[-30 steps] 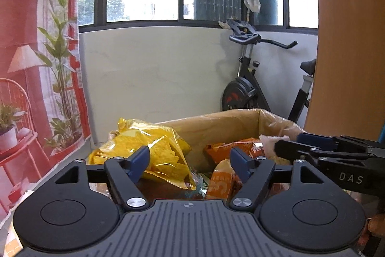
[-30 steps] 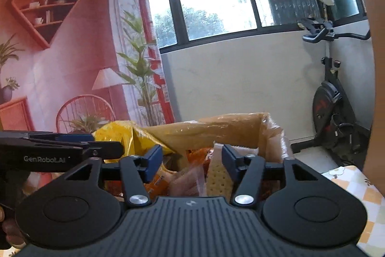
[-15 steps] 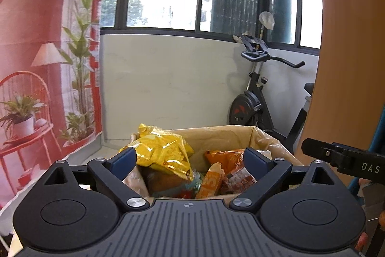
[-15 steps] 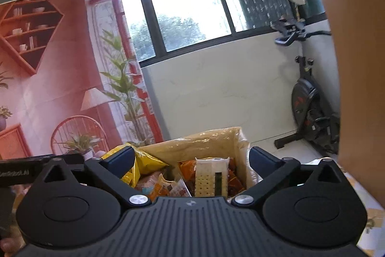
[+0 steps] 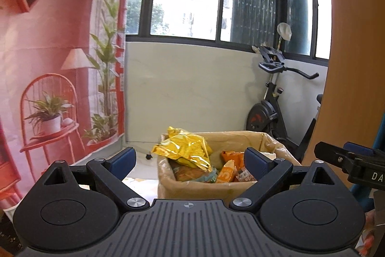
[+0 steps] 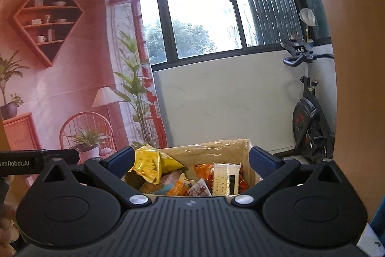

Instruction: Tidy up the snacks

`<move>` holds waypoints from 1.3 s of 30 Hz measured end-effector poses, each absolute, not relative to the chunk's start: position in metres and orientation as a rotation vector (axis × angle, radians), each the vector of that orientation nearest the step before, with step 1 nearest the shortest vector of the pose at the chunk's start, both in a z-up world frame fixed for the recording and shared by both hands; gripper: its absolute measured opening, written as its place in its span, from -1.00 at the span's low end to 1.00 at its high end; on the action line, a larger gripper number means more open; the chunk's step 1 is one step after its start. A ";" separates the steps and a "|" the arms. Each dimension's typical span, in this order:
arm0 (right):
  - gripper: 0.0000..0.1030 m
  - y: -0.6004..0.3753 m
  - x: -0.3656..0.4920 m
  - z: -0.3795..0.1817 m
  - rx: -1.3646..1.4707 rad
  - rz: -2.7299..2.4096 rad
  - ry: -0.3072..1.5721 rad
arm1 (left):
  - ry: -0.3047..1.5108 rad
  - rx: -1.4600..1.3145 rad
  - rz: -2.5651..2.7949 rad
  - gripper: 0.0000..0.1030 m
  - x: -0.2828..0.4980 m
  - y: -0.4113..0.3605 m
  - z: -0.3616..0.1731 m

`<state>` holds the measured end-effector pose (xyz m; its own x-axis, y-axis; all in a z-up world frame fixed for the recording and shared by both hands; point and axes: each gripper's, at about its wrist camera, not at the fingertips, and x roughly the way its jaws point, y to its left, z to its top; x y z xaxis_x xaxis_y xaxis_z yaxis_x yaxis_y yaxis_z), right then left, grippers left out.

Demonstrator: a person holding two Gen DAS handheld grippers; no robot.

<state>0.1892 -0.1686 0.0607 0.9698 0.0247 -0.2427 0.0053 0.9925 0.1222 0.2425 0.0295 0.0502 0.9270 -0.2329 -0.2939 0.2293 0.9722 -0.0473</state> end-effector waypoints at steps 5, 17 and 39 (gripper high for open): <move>1.00 -0.150 0.170 0.068 0.092 0.025 0.247 | 0.287 -0.014 -0.206 0.89 0.214 0.043 0.054; 1.00 -0.119 0.116 0.087 0.072 0.049 0.212 | 0.227 -0.022 -0.136 0.89 0.148 0.069 0.077; 1.00 -0.103 0.081 0.122 0.054 0.032 0.128 | 0.190 -0.011 -0.082 0.89 0.102 0.076 0.104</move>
<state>0.0806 -0.1031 0.1223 0.9913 0.0351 -0.1266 -0.0282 0.9980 0.0560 0.1022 0.0763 0.1037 0.9787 -0.0823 -0.1879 0.0802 0.9966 -0.0191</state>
